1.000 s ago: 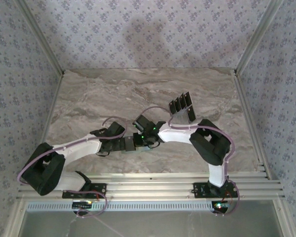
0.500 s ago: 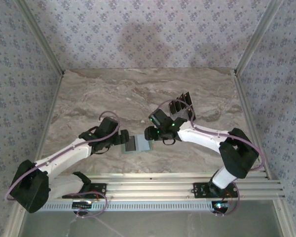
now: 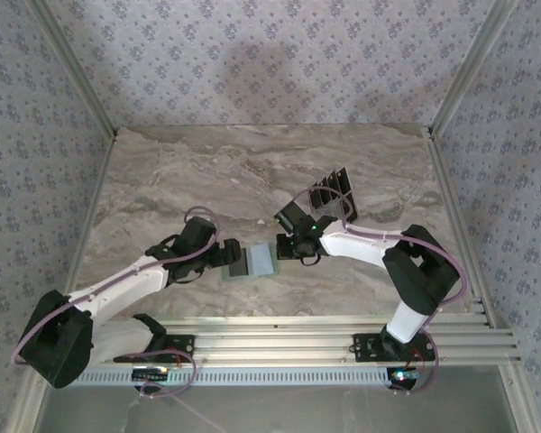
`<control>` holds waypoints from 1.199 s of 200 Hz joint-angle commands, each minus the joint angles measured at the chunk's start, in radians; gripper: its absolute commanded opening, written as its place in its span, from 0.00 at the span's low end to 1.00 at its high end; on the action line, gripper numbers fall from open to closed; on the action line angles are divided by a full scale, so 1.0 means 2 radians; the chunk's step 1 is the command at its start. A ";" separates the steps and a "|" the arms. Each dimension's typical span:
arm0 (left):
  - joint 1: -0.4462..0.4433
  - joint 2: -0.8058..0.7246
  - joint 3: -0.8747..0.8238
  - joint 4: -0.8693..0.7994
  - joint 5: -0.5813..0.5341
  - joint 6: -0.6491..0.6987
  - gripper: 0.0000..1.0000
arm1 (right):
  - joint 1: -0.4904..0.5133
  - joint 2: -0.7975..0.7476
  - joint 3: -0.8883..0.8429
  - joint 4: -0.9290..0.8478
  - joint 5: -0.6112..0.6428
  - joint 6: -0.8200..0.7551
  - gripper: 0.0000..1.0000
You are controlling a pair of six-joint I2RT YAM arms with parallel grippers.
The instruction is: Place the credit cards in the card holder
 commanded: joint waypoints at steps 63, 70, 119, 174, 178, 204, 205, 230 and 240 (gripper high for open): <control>0.004 0.051 -0.010 0.074 0.035 -0.009 1.00 | 0.001 -0.005 -0.023 0.026 -0.018 0.015 0.00; 0.004 0.051 -0.011 0.074 0.034 -0.010 1.00 | 0.001 -0.004 -0.023 0.026 -0.018 0.016 0.00; 0.004 0.056 -0.022 0.078 0.023 -0.010 1.00 | 0.002 -0.005 -0.024 0.030 -0.021 0.018 0.00; 0.003 0.070 -0.025 0.100 0.037 -0.006 1.00 | 0.003 -0.001 -0.027 0.038 -0.025 0.021 0.00; 0.003 0.070 -0.024 0.101 0.039 -0.005 1.00 | 0.003 0.000 -0.027 0.038 -0.026 0.021 0.00; 0.002 0.058 -0.020 0.108 0.052 -0.005 1.00 | 0.003 0.004 -0.028 0.044 -0.029 0.024 0.00; 0.002 0.057 -0.020 0.108 0.052 -0.005 1.00 | 0.003 0.004 -0.028 0.044 -0.029 0.024 0.00; 0.000 0.039 -0.015 0.109 0.061 -0.008 1.00 | 0.003 0.009 -0.028 0.049 -0.032 0.025 0.00; 0.000 0.030 -0.015 0.109 0.064 -0.011 1.00 | 0.003 0.011 -0.028 0.051 -0.033 0.026 0.00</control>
